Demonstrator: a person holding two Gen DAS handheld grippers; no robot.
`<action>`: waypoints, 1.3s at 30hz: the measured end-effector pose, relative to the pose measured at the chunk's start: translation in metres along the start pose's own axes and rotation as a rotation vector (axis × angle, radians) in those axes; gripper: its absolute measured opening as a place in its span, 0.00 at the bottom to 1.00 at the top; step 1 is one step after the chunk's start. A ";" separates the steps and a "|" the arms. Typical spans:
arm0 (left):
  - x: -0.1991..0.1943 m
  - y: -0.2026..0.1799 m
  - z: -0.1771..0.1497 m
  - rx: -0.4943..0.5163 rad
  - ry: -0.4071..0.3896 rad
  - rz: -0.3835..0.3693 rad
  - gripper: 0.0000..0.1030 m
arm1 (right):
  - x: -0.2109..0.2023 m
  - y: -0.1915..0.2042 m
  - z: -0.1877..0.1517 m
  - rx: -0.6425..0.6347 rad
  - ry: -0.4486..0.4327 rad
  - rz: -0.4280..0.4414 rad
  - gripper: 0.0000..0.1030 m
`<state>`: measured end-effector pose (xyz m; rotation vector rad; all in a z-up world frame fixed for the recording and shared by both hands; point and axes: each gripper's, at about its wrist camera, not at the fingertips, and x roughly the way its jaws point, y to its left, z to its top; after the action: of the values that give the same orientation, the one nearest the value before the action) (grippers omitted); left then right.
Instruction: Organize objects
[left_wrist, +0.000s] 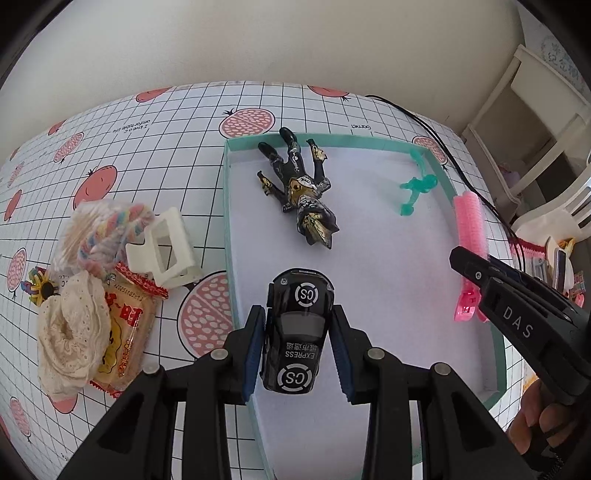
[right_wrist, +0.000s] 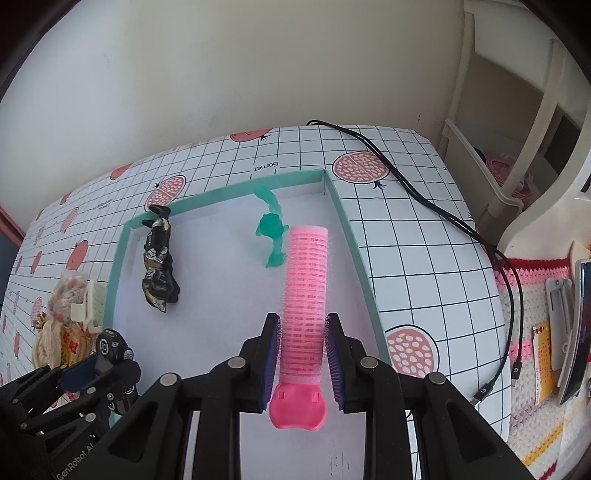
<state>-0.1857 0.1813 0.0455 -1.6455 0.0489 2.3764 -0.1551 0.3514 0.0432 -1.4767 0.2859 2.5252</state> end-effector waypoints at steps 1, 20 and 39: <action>0.002 -0.001 0.000 0.003 0.000 0.001 0.35 | 0.002 0.000 0.000 -0.001 0.000 -0.002 0.25; 0.022 0.000 -0.002 -0.001 0.004 -0.003 0.35 | 0.026 -0.003 -0.001 0.008 0.019 -0.016 0.25; 0.020 -0.001 0.000 0.010 -0.009 0.015 0.36 | 0.029 -0.002 -0.005 0.001 0.040 -0.019 0.29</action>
<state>-0.1923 0.1858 0.0270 -1.6350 0.0706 2.3908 -0.1645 0.3542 0.0153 -1.5241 0.2780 2.4827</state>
